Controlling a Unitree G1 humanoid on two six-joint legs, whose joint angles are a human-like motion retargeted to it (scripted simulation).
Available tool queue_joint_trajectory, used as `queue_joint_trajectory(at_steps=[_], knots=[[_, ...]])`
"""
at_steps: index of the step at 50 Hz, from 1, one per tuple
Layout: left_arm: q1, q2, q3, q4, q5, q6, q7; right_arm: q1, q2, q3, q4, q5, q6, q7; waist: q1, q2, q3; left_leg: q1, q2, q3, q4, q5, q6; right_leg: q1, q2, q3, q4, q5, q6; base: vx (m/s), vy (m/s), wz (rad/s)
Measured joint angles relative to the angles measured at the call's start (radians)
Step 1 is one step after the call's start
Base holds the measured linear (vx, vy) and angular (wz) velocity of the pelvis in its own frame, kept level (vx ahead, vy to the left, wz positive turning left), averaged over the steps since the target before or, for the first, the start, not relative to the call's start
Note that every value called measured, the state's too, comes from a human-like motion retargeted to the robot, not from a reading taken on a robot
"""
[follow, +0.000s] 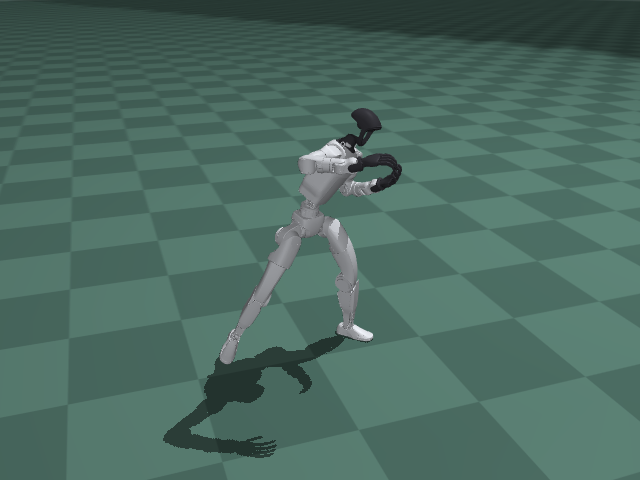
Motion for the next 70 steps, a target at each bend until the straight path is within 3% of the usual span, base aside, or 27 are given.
queue_joint_trajectory(at_steps=[3, 6, 7, 8, 10, 13, 15, 19, 24, 28, 34, 38, 40, 43, 45, 46, 47, 48, 49, 50, 51, 53, 57, 60, 63, 67, 70], knots=[[0.002, 0.025, -0.045, 0.009, 0.098, -0.01, -0.018, 0.057, -0.334, 0.035, 0.132, -0.312, 0.078, 0.013, 0.119, -0.063, 0.018, -0.035, -0.104, -0.144, -0.09, 0.035, -0.009, 0.054, 0.031, 0.127, -0.002, 0.041, 0.017, 0.32, 0.16, 3.13], [-0.023, 0.01, -0.107, 0.058, 0.199, -0.013, -0.014, 0.146, -0.616, 0.071, 0.419, -0.445, 0.108, 0.098, 0.271, -0.06, 0.084, -0.047, -0.191, -0.287, -0.184, 0.081, -0.02, 0.102, 0.101, 0.267, 0.005, 0.089, 0.037, 0.31, 0.08, 3.16], [-0.038, -0.011, -0.131, 0.089, 0.189, -0.008, -0.004, 0.263, -0.704, 0.001, 0.579, -0.468, 0.125, 0.156, 0.324, -0.046, 0.109, -0.047, -0.216, -0.33, -0.212, 0.095, -0.017, 0.113, 0.128, 0.32, 0.011, 0.106, 0.046, 0.28, 0.03, 2.9], [-0.032, -0.054, -0.153, 0.118, 0.097, -0.015, 0.011, 0.497, -0.804, -0.197, 0.79, -0.49, 0.15, 0.238, 0.364, -0.027, 0.132, -0.042, -0.238, -0.367, -0.239, 0.106, -0.01, 0.122, 0.156, 0.381, 0.019, 0.119, 0.058, 0.27, 0.0, 2.7], [0.028, 0.009, -0.129, 0.185, 0.323, -0.024, -0.033, 0.821, -0.912, -0.48, 1.181, -0.706, 0.151, 0.376, 0.447, -0.029, 0.164, -0.057, -0.269, -0.438, -0.284, 0.126, -0.003, 0.113, 0.234, 0.517, 0.029, 0.11, 0.085, 0.26, -0.05, 2.44], [0.063, 0.059, -0.148, 0.281, 0.41, 0.032, -0.028, 0.852, -0.912, -0.526, 1.34, -0.673, 0.219, 0.394, 0.601, 0.039, 0.187, -0.099, -0.299, -0.539, -0.331, 0.151, 0.005, 0.08, 0.335, 0.628, 0.027, -0.017, 0.112, 0.23, -0.08, 2.21], [0.181, 0.089, -0.113, 0.295, 0.397, -0.008, -0.001, 0.898, -0.912, -0.67, 1.275, -0.664, 0.2, 0.351, 0.633, 0.067, 0.187, -0.127, -0.307, -0.607, -0.361, 0.174, -0.002, 0.058, 0.359, 0.564, -0.003, -0.118, 0.08, 0.2, -0.1, 2.02], [0.373, 0.136, -0.011, 0.341, 0.27, -0.04, 0.022, 0.947, -0.912, -0.726, 1.074, -0.637, 0.196, 0.231, 0.697, 0.131, 0.187, -0.139, -0.332, -0.69, -0.385, 0.197, -0.015, 0.04, 0.328, 0.321, -0.076, -0.27, 0.022, 0.15, -0.11, 1.57], [0.502, 0.082, 0.134, 0.333, 0.091, -0.087, 0.053, 1.047, -0.912, -0.873, 0.936, -0.573, 0.201, 0.187, 0.757, 0.164, 0.187, -0.131, -0.333, -0.7, -0.374, 0.197, 0.006, -0.001, 0.304, 0.237, 0.033, -0.211, 0.009, 0.1, -0.08, 0.43], [0.501, -0.013, 0.229, 0.277, 0.074, -0.131, 0.087, 1.052, -0.912, -0.897, 0.763, -0.516, 0.163, 0.155, 0.724, 0.169, 0.187, -0.107, -0.347, -0.655, -0.343, 0.187, 0.008, 0.031, 0.304, 0.329, 0.009, -0.17, 0.033, 0.04, -0.06, -0.03], [0.109, -0.112, 0.221, 0.162, 0.444, -0.123, 0.295, 1.052, -0.912, -0.899, 0.348, -0.381, 0.118, 0.114, 0.564, 0.233, 0.159, -0.062, -0.369, -0.53, -0.227, 0.13, 0.014, 0.089, 0.274, 0.516, -0.017, -0.16, 0.068, -0.02, -0.02, -0.56], [-0.448, -0.155, 0.191, 0.215, 0.742, -0.004, 0.4, 1.052, -0.912, -0.886, 0.158, -0.198, 0.1, 0.109, 0.404, 0.387, 0.138, 0.012, -0.321, -0.466, -0.196, 0.07, 0.017, 0.123, 0.267, 0.561, -0.016, -0.173, 0.054, -0.1, -0.01, -1.21], [-0.754, -0.104, 0.22, 0.331, 0.888, 0.076, 0.434, 1.052, -0.912, -0.856, 0.108, -0.099, 0.091, 0.102, 0.28, 0.481, 0.131, 0.041, -0.289, -0.44, -0.202, 0.06, 0.005, 0.119, 0.272, 0.56, 0.002, -0.185, 0.042, -0.15, -0.02, -0.98], [-1.156, 0.123, 0.178, 0.772, 1.132, 0.217, 0.434, 1.052, -0.904, -0.767, 0.079, 0.028, 0.068, 0.079, 0.012, 0.636, 0.122, 0.035, -0.256, -0.431, -0.198, 0.065, -0.01, 0.081, 0.283, 0.525, 0.063, -0.21, 0.041, -0.18, -0.02, -0.31], [-1.413, 0.257, -0.048, 1.249, 1.278, 0.27, 0.428, 1.052, -0.777, -0.675, 0.013, 0.113, 0.032, 0.023, -0.178, 0.693, 0.13, 0.051, -0.284, -0.424, -0.246, 0.091, -0.002, 0.08, 0.25, 0.514, 0.077, -0.243, 0.038, -0.15, 0.07, 0.25], [-1.498, 0.214, -0.235, 1.514, 1.323, 0.267, 0.416, 1.052, -0.636, -0.571, -0.061, 0.129, 0.015, -0.011, -0.241, 0.698, 0.104, 0.076, -0.304, -0.416, -0.265, 0.097, 0.005, 0.093, 0.226, 0.514, 0.092, -0.26, 0.048, -0.11, 0.08, 0.2], [-1.563, 0.139, -0.425, 1.744, 1.367, 0.26, 0.396, 0.942, -0.427, -0.359, -0.131, 0.109, 0.013, -0.016, -0.269, 0.693, 0.056, 0.092, -0.304, -0.411, -0.28, 0.102, 0.005, 0.103, 0.222, 0.512, 0.092, -0.266, 0.052, -0.07, 0.02, -0.17], [-1.584, 0.0, -0.619, 1.906, 1.412, 0.246, 0.359, 0.613, -0.08, 0.072, -0.195, 0.019, 0.039, 0.033, -0.223, 0.668, -0.037, 0.094, -0.263, -0.411, -0.29, 0.104, -0.007, 0.107, 0.259, 0.508, 0.059, -0.249, 0.046, -0.06, -0.03, -0.79], [-1.597, -0.008, -0.867, 2.001, 1.462, 0.231, 0.339, 0.198, 0.26, 0.529, -0.068, -0.09, 0.056, 0.055, -0.275, 0.545, -0.08, 0.086, -0.232, -0.389, -0.297, 0.106, -0.019, 0.084, 0.275, 0.51, 0.043, -0.238, 0.044, -0.04, -0.07, -1.44], [-1.607, 0.051, -1.143, 2.064, 1.515, 0.216, 0.329, -0.259, 0.596, 0.998, 0.155, -0.208, 0.067, 0.063, -0.374, 0.372, -0.1, 0.073, -0.206, -0.356, -0.302, 0.108, -0.032, 0.048, 0.279, 0.515, 0.035, -0.23, 0.043, -0.04, -0.06, -1.98], [-1.594, 0.122, -1.143, 2.001, 1.511, 0.203, 0.356, -0.226, 0.626, 0.984, 0.168, -0.19, 0.052, 0.057, -0.404, 0.358, -0.09, 0.09, -0.191, -0.312, -0.303, 0.106, -0.041, 0.038, 0.262, 0.5, 0.031, -0.229, 0.049, -0.05, -0.04, -2.3], [-1.525, 0.268, -1.016, 1.79, 1.401, 0.161, 0.401, -0.15, 0.674, 0.938, 0.176, -0.139, 0.034, 0.056, -0.429, 0.335, -0.075, 0.127, -0.164, -0.207, -0.302, 0.101, -0.058, 0.014, 0.216, 0.447, 0.018, -0.231, 0.061, -0.04, -0.03, -2.71], [-1.106, 0.415, -0.479, 1.247, 0.996, 0.037, 0.49, -0.084, 0.737, 0.873, 0.187, -0.149, 0.046, 0.088, -0.419, 0.295, -0.066, 0.178, -0.128, -0.008, -0.247, 0.059, -0.08, -0.024, 0.134, 0.33, -0.051, -0.251, 0.078, 0.0, -0.09, -2.69], [-0.708, 0.334, -0.032, 0.903, 0.87, -0.044, 0.533, -0.105, 0.744, 0.864, 0.18, -0.207, 0.057, 0.116, -0.456, 0.271, -0.062, 0.151, -0.102, 0.047, -0.079, -0.011, -0.094, -0.01, 0.115, 0.352, -0.135, -0.278, 0.066, 0.08, -0.13, -1.58], [-0.474, 0.101, 0.275, 0.673, 0.734, -0.088, 0.455, -0.087, 0.77, 0.83, 0.155, -0.216, 0.062, 0.142, -0.476, 0.24, -0.055, 0.063, -0.065, -0.003, 0.224, -0.071, -0.137, 0.048, 0.096, 0.378, -0.175, -0.336, 0.065, 0.17, -0.08, -0.65], [-0.29, -0.172, 0.438, 0.465, 0.555, -0.157, 0.441, -0.061, 0.792, 0.795, 0.125, -0.16, 0.063, 0.154, -0.506, 0.169, -0.022, -0.061, -0.101, -0.077, 0.503, -0.08, -0.171, 0.092, -0.022, 0.358, -0.049, -0.465, 0.058, 0.19, 0.09, 0.37], [-0.211, -0.295, 0.408, 0.331, 0.371, -0.212, 0.435, -0.038, 0.838, 0.804, 0.087, -0.124, 0.069, 0.136, -0.453, 0.114, 0.044, -0.085, 0.036, -0.031, 0.551, -0.099, -0.171, 0.096, -0.06, 0.381, 0.188, -0.603, 0.021, 0.26, -0.09, 0.34]])
